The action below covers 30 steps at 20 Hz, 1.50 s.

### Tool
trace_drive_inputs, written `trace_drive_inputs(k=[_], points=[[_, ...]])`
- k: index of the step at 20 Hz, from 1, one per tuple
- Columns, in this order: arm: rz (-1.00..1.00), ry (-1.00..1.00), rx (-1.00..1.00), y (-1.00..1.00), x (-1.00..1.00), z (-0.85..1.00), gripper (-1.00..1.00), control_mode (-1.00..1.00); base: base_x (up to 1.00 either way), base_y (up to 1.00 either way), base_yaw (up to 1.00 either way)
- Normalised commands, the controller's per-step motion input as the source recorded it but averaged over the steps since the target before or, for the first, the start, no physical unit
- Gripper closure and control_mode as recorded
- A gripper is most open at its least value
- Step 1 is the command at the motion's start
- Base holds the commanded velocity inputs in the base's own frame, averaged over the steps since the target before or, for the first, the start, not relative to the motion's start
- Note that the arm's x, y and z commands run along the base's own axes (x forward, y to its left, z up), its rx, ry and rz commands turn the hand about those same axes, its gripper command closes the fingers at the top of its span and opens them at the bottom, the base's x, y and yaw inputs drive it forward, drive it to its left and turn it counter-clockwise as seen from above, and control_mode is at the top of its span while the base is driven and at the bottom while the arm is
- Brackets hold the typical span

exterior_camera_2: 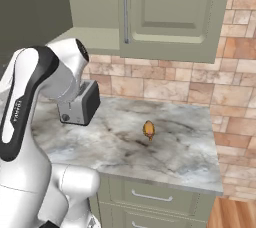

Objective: Retrieve the tupperware from the cabinet, then place the raw meat into the tupperware to avoid contamination.

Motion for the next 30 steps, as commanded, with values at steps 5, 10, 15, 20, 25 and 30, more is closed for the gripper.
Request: trace_drive_inputs(k=[5, 10, 15, 20, 25, 30], points=[[0.09, -0.19, -0.25, -0.5, -0.43, -0.04, -1.0, -1.0, 0.0, 0.0, 0.0], [0.18, -0.21, -0.39, -0.37, -0.41, -0.04, -1.0, -1.0, 0.0, 0.0, 0.0], [0.22, -0.35, -0.38, -0.37, -0.23, 0.0, -1.0, -1.0, 0.0, 0.0, 0.0], [0.24, -0.42, -0.37, -0.32, -0.17, -0.03, -1.0, -1.0, 0.0, 0.0, 0.0], [0.26, -0.46, -0.36, -0.27, -0.14, -0.1, -1.0, -1.0, 0.0, 0.0, 0.0], [0.23, -0.14, -0.29, -0.39, 0.22, -0.4, -1.0, -1.0, 0.0, 0.0, 0.0]])
